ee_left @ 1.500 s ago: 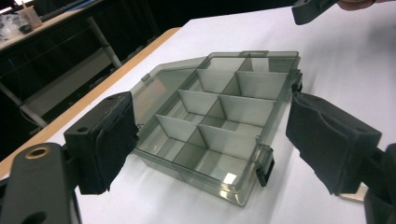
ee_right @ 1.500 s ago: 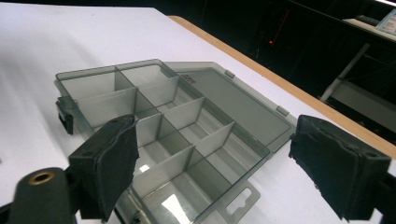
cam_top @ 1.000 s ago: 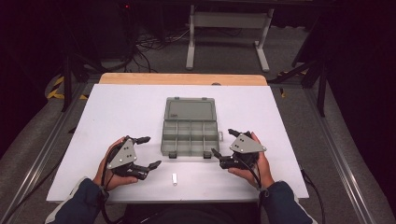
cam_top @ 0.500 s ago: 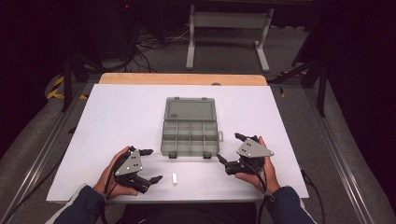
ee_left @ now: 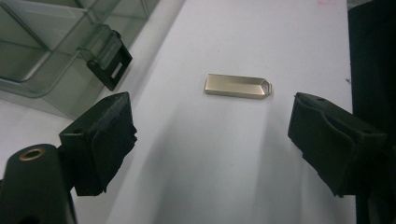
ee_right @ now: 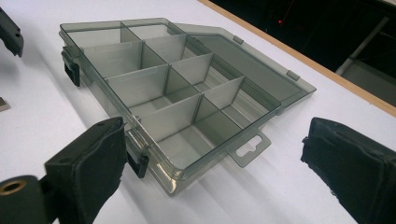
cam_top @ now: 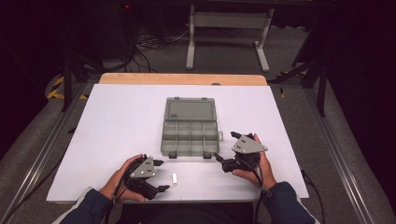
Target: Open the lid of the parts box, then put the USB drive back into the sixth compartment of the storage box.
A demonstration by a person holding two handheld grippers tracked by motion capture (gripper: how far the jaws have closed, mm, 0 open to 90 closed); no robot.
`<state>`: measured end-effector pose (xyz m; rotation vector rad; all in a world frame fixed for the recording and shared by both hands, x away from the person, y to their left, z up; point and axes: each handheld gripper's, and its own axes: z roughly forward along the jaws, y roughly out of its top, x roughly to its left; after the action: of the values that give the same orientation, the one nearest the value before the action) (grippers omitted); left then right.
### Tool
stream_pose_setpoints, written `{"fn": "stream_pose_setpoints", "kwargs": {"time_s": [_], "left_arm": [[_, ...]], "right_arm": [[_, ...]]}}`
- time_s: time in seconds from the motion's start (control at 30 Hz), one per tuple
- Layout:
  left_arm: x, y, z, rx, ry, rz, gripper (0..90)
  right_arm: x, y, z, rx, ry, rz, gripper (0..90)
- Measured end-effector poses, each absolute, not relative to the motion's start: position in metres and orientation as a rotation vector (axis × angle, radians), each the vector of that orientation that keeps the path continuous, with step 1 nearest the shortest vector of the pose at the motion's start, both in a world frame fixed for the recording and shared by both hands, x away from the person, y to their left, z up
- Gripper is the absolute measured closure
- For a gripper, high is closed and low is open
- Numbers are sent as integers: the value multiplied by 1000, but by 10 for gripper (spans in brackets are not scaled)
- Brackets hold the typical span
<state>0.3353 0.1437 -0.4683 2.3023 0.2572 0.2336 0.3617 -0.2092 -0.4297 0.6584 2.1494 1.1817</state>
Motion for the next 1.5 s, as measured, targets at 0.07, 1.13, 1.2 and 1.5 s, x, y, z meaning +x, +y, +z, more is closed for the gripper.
{"fn": "stream_pose_setpoints", "kwargs": {"time_s": [0.07, 1.13, 1.2, 1.5], "left_arm": [[338, 141, -468, 2302, 262, 209, 172], [350, 114, -467, 2347, 171, 66, 500], [349, 115, -467, 2353, 174, 62, 529], [346, 116, -467, 2339, 161, 100, 530]], "right_arm": [[364, -207, -430, 656, 2155, 1176, 67], [358, -207, -436, 644, 2171, 1115, 86], [358, -207, -436, 640, 2176, 1109, 86], [357, -207, -438, 638, 2181, 1100, 88]]}}
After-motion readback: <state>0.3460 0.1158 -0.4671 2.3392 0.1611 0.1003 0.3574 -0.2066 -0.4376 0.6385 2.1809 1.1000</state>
